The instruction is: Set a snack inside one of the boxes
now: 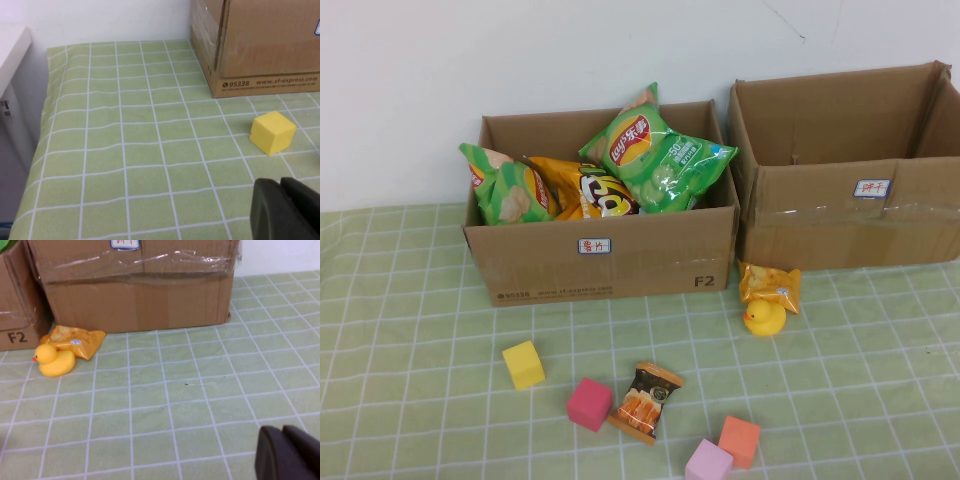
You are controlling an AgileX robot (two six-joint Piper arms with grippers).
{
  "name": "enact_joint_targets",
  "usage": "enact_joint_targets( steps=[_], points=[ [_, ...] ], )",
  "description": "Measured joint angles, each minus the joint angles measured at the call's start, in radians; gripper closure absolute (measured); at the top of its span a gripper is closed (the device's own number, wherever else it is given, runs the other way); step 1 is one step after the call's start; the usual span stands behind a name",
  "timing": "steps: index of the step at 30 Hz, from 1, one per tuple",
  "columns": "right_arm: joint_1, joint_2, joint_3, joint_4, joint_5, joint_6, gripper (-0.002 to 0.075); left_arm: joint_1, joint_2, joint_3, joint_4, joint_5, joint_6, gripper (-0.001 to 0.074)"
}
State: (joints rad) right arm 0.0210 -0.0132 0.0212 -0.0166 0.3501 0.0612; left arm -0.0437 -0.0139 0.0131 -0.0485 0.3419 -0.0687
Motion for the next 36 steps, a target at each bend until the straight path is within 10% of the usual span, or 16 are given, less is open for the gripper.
enact_joint_targets(
  steps=[25, 36],
  points=[
    [0.000, 0.000, 0.000, 0.000, -0.002, 0.000, 0.0728, 0.000, 0.000, 0.002, 0.037, -0.024, 0.012, 0.0737],
    [0.000, 0.000, 0.009, -0.002, -0.530, -0.006, 0.0728, 0.000, 0.000, 0.007, 0.040, -0.568, 0.001, 0.0737]
  ],
)
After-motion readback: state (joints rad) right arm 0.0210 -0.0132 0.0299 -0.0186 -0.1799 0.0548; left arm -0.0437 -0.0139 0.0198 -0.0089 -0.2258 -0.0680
